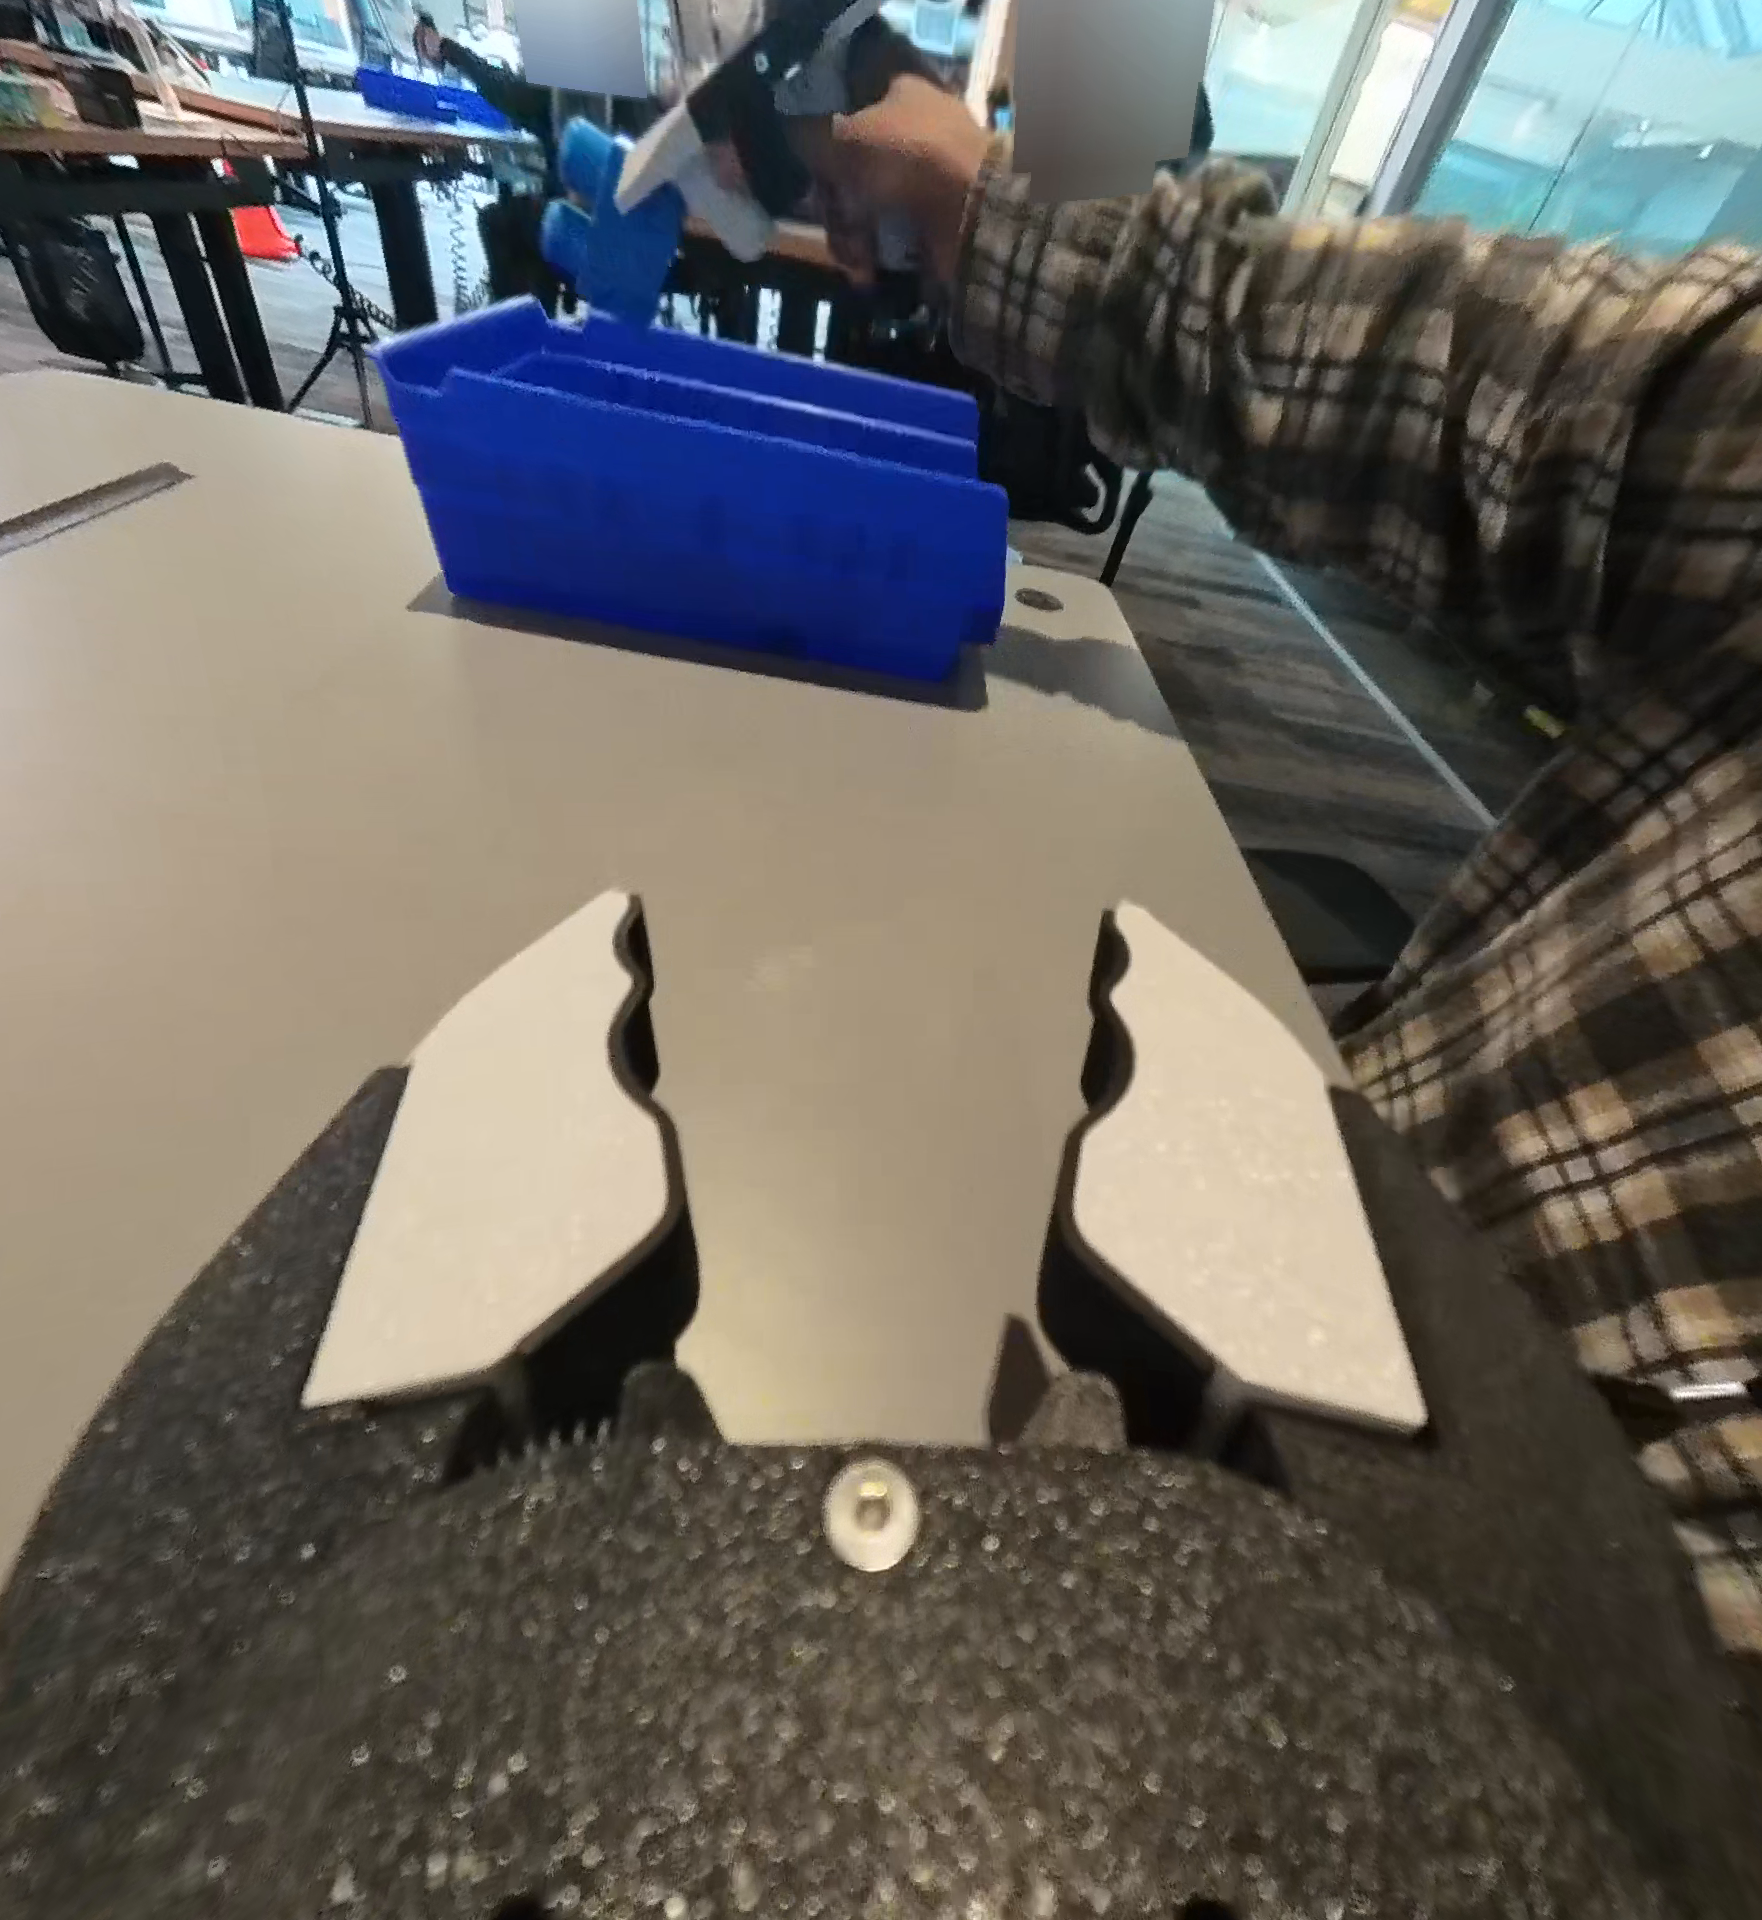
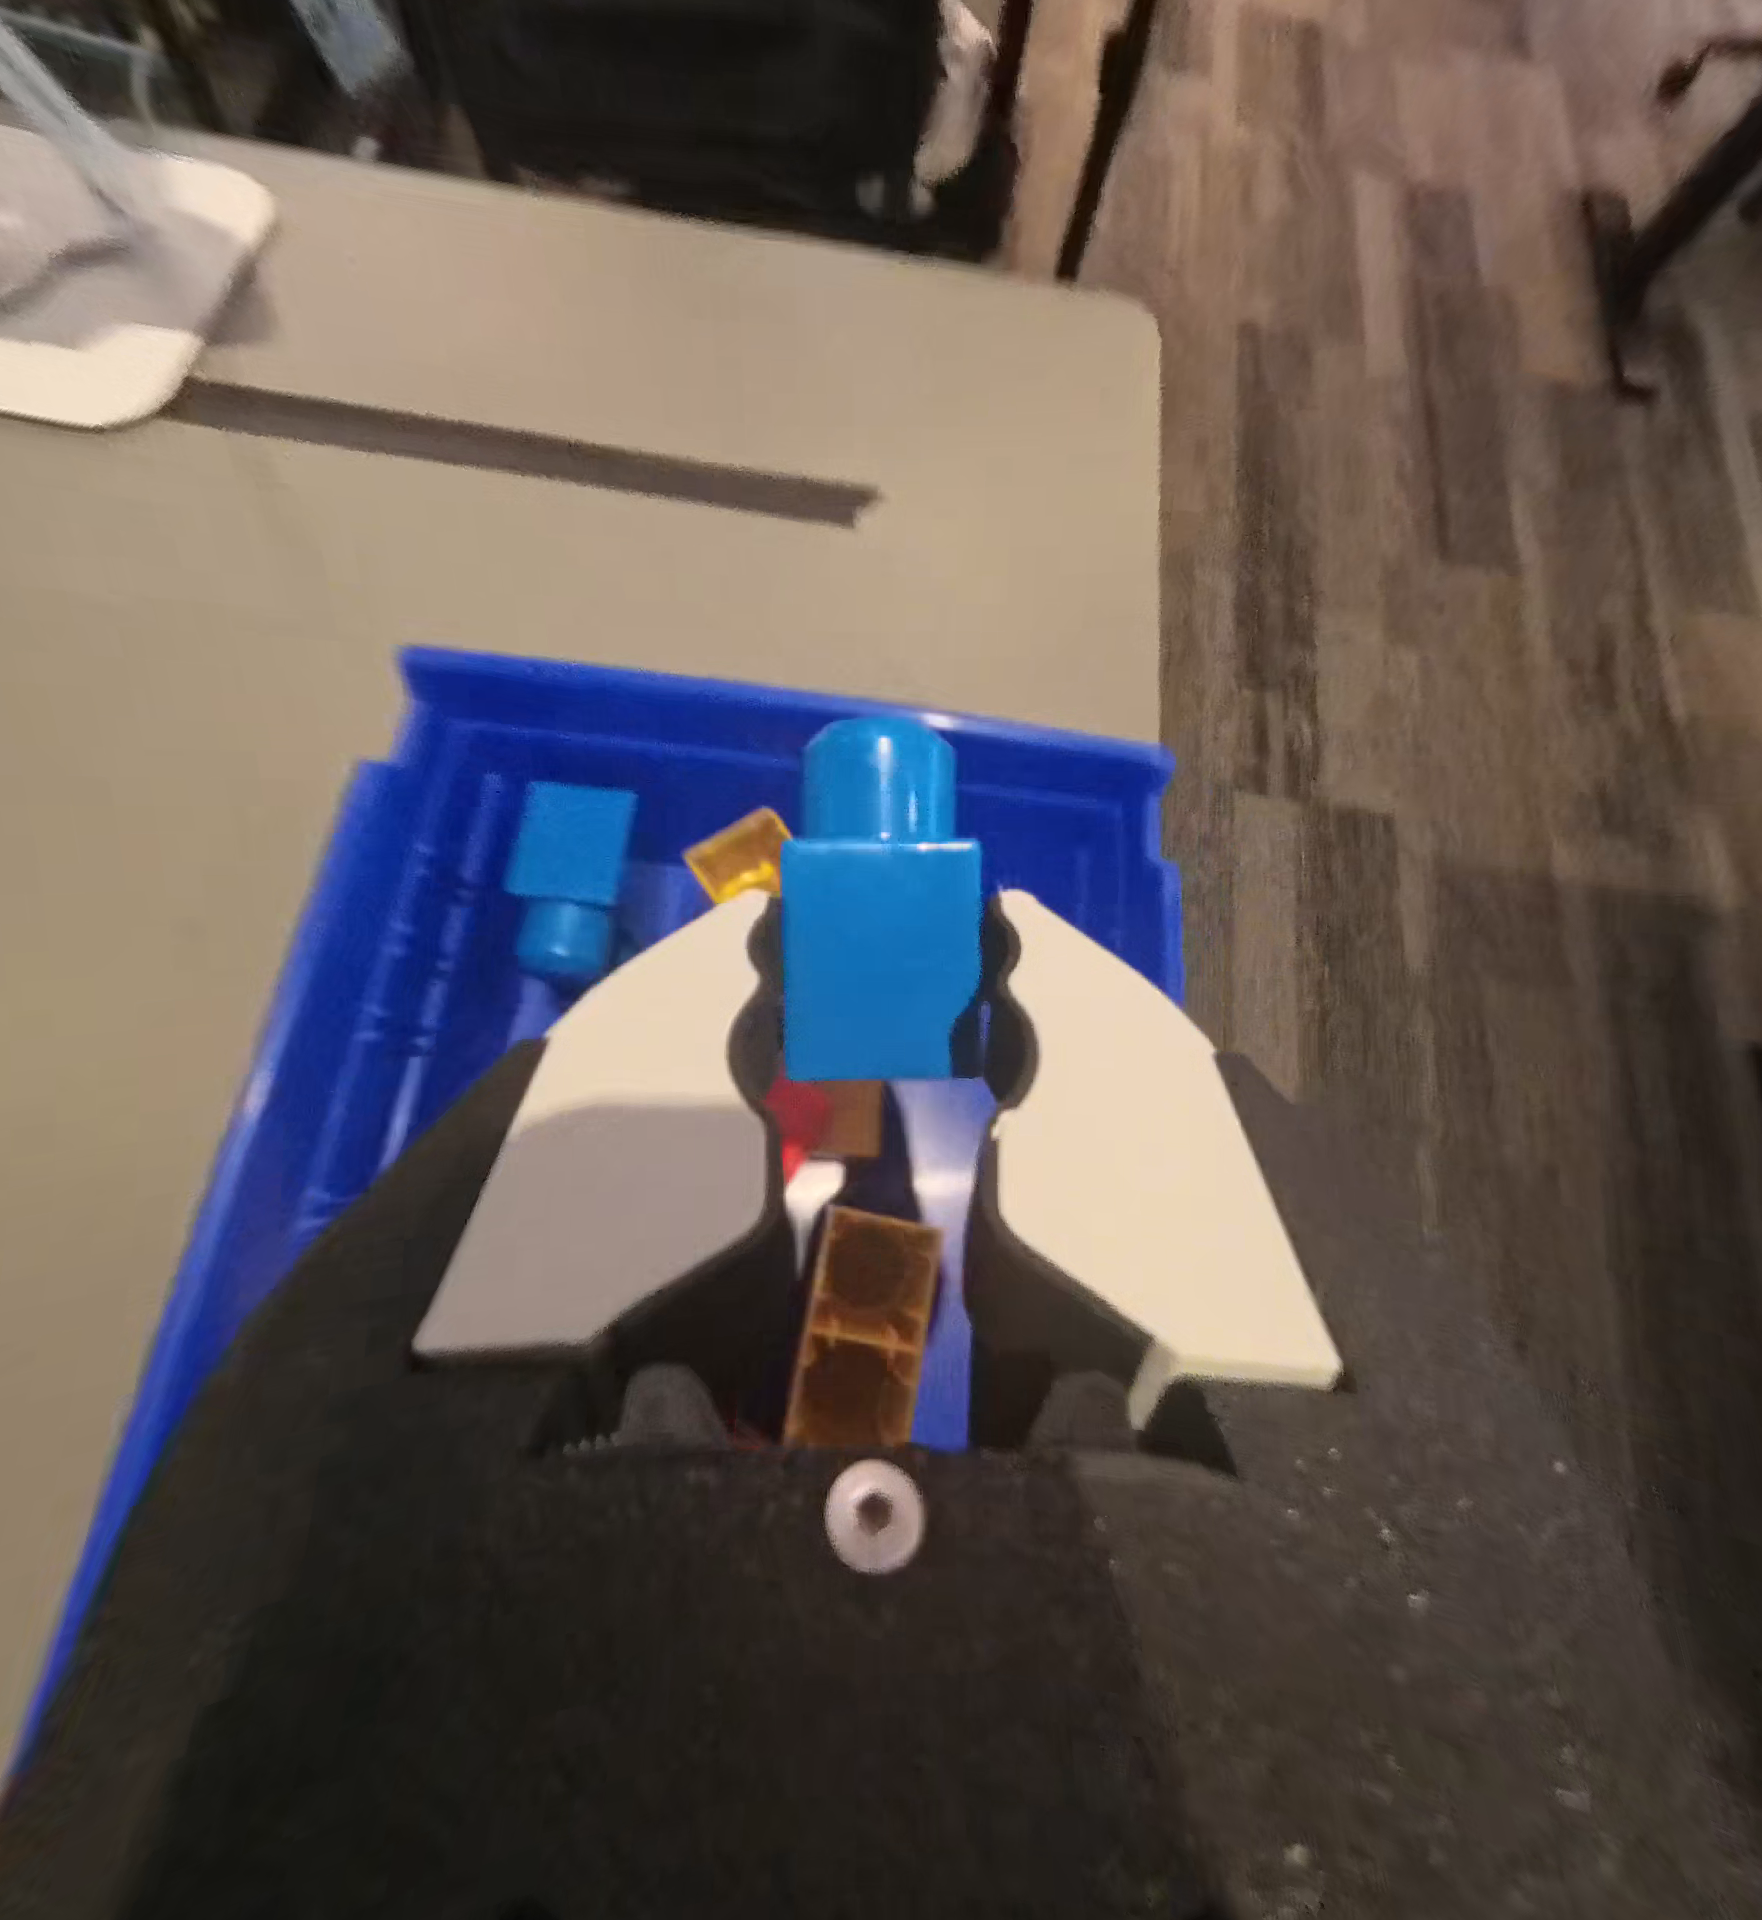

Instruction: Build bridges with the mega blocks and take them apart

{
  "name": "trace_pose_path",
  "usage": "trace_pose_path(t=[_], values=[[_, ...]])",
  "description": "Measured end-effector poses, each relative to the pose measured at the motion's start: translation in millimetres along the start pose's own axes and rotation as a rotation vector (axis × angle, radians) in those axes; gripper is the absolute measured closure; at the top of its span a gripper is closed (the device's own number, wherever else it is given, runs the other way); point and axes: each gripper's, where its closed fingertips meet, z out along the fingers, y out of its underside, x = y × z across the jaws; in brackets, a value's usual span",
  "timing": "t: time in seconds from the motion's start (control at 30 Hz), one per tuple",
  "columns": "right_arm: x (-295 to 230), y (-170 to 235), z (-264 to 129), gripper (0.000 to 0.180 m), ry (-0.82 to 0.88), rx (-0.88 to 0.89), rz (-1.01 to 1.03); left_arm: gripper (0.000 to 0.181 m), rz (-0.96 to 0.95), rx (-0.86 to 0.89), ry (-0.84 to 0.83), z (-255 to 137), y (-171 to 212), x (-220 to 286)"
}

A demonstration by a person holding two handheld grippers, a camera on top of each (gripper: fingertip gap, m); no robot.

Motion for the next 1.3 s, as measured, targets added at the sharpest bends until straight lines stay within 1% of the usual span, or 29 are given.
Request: trace_pose_path(t=[0.1, 0.17, 0.2, 0.23, 0.27, 0.37, 0.43, 0.5, 0.57, 0.7, 0.77, 0.83, 1.0, 1.13, 1.23, 1.3], values=[[20.3, 25.9, 17.1, 0.144, 0.061, -0.063, 0.017, 0.103, 0.010, -0.019, 0.017, 3.2, 3.7, 3.5], [19.8, 31.8, 23.3, 0.141, 0.039, -0.067, 0.027, 0.103, 0.012, -0.018, 0.021, 3.2, 3.8, 4.4], [18.0, 27.7, 22.8, 0.130, 0.029, -0.041, 0.038, 0.103, 0.010, -0.016, 0.020, 2.8, 3.8, 3.8], [13.5, 19.3, 19.5, 0.124, 0.009, 0.003, 0.041, 0.103, 0.008, -0.012, 0.017, 2.1, 3.3, 3.1], [5.6, 8.0, 13.9, 0.121, -0.022, 0.055, 0.041, 0.103, 0.005, -0.007, 0.017, 1.5, 2.8, 2.5], [-39.4, -35.8, -15.4, 0.118, -0.171, 0.237, 0.007, 0.103, -0.013, 0.005, 0.027, 0.2, 1.2, 2.2], [-85.0, -64.2, -42.9, 0.115, -0.293, 0.367, -0.053, 0.104, -0.012, 0.005, 0.025, 0.0, 1.1, 2.0], [-136.4, -80.7, -67.9, 0.108, -0.401, 0.461, -0.121, 0.104, -0.002, 0.005, 0.018, -0.2, 0.8, 1.7], [-189.6, -83.8, -85.5, 0.103, -0.503, 0.524, -0.183, 0.104, 0.001, 0.005, 0.013, -0.5, 0.6, 1.0], [-285.0, -61.2, -99.0, 0.101, -0.713, 0.570, -0.235, 0.105, -0.005, 0.011, 0.007, -2.6, 0.0, -1.4], [-319.7, -44.5, -97.0, 0.103, -0.799, 0.588, -0.221, 0.105, -0.004, 0.013, 0.006, -4.0, -0.9, -1.5], [-343.0, -25.7, -84.8, 0.106, -0.836, 0.584, -0.224, 0.105, 0.001, 0.017, 0.003, -5.1, -2.0, -1.6], [-365.0, 9.6, -41.7, 0.109, -0.802, 0.608, -0.251, 0.105, -0.011, 0.015, -0.001, -5.3, 0.5, -4.8], [-375.7, 23.7, -37.3, 0.112, -0.878, 0.588, -0.222, 0.105, -0.016, 0.044, -0.030, -15.2, -7.2, -11.3], [-377.2, 33.5, -31.6, 0.113, -0.852, 0.571, -0.284, 0.105, -0.021, 0.120, -0.068, -48.9, -38.6, -10.4], [-380.4, 35.7, -33.7, 0.113, -0.874, 0.570, -0.283, 0.105, 0.015, 0.136, -0.149, -91.0, -63.8, -10.1]])
